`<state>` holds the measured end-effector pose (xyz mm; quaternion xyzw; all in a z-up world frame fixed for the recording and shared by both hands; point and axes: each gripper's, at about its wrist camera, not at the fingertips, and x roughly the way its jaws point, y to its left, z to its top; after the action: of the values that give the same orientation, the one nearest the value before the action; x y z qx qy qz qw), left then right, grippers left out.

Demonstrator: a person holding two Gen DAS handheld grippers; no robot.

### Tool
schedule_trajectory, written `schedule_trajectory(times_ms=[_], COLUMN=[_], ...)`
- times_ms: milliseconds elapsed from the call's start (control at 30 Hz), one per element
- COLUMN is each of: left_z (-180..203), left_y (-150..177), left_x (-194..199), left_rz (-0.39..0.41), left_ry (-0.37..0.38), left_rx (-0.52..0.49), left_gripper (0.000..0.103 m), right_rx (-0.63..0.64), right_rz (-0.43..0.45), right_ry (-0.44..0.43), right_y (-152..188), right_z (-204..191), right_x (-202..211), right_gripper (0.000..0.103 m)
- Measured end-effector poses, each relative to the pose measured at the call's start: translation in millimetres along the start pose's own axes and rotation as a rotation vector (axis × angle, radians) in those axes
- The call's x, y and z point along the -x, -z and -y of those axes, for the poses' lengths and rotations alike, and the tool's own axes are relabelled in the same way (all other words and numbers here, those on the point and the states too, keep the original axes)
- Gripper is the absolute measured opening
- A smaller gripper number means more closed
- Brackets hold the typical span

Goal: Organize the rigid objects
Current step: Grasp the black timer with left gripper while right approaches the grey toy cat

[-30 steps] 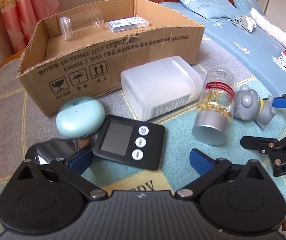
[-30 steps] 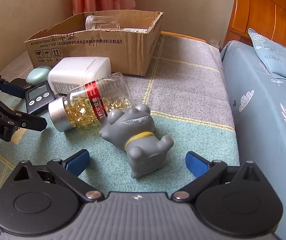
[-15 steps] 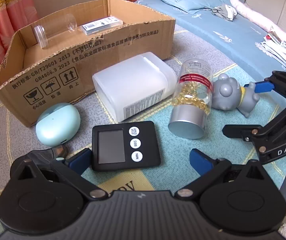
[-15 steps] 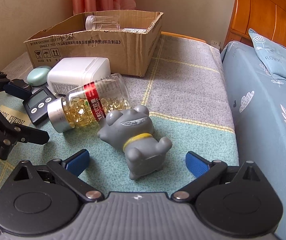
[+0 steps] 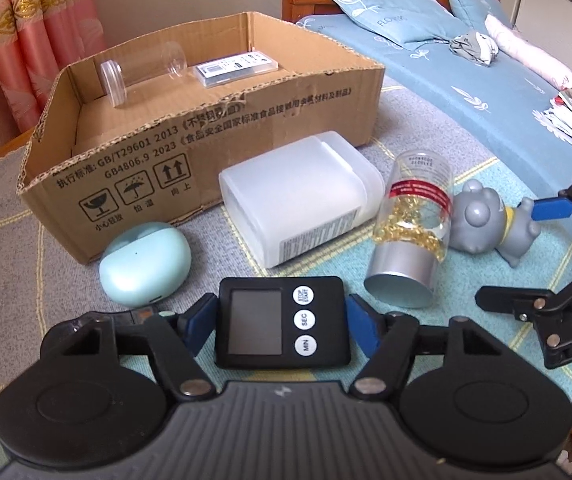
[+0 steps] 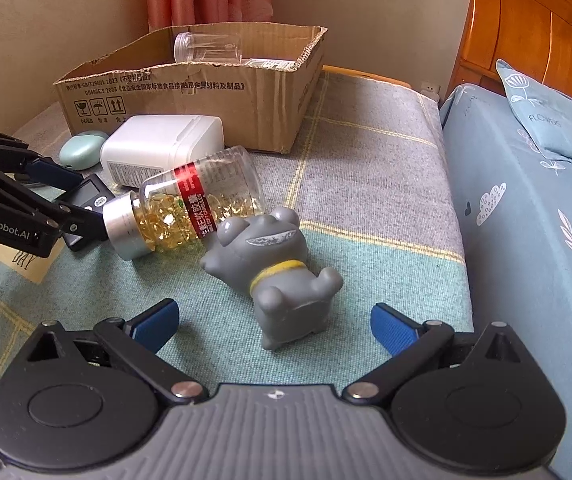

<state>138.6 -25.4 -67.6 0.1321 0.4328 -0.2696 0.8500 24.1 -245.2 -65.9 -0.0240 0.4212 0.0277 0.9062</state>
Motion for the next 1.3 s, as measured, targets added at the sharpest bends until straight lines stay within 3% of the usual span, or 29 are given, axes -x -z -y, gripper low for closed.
schedule_trajectory(times_ms=[300, 600, 767, 967, 1167, 1300], left_z=[-5, -10, -11, -11, -10, -9], left_y=[13, 24, 26, 27, 26, 26], left_x=[11, 18, 21, 21, 21, 21], left_rz=[-0.004, -0.001, 0.003, 0.005, -0.001, -0.004], left_ry=[-0.016, -0.010, -0.004, -0.004, -0.009, -0.021], left_rx=[0.029, 0.048, 0.059, 0.061, 0.058, 0.066], left_gripper=[0.069, 0.069, 0.069, 0.069, 0.069, 0.069], right_rx=[0.099, 0.181, 0.203, 0.316, 0.538, 0.625], right_rz=[-0.022, -0.050, -0.057, -0.060, -0.052, -0.042], right_ry=[-0.142, -0.205, -0.324, -0.169, -0.132, -0.194], right_y=[-9, 0, -5, -4, -2, -9], right_z=[-15, -42, -45, -37, -30, -29], right_x=[6, 32, 47, 37, 21, 12], right_gripper=[0.103, 0.103, 0.103, 0.103, 0.101, 0.095])
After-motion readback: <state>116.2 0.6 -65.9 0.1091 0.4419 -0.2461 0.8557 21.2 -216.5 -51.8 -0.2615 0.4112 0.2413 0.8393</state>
